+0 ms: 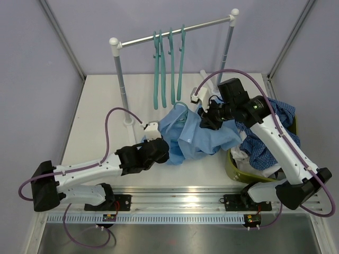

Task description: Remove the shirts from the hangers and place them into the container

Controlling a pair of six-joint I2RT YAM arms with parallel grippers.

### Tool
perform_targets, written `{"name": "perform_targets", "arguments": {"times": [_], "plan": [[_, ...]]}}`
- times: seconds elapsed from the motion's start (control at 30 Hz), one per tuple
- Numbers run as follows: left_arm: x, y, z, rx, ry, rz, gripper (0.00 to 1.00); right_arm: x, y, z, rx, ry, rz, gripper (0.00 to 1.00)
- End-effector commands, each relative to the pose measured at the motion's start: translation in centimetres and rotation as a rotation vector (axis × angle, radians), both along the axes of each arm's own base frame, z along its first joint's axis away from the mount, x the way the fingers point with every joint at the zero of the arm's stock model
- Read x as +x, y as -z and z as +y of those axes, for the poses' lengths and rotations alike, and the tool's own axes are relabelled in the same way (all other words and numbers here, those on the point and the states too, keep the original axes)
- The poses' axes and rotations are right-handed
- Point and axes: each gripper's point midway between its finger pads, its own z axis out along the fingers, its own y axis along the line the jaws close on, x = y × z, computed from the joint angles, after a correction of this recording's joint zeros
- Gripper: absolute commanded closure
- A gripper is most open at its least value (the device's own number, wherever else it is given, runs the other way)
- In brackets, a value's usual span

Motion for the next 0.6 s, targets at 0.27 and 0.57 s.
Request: {"name": "perform_targets", "arguments": {"times": [0.27, 0.57], "plan": [[2.8, -5.7, 11.9, 0.270, -0.080, -0.236, 1.00, -2.9, -3.4, -3.5, -0.122, -0.250, -0.238, 1.00], [3.1, -5.3, 14.2, 0.505, 0.099, -0.167, 1.00, -3.8, -8.2, -1.4, 0.048, -0.300, -0.336, 1.00]]}}
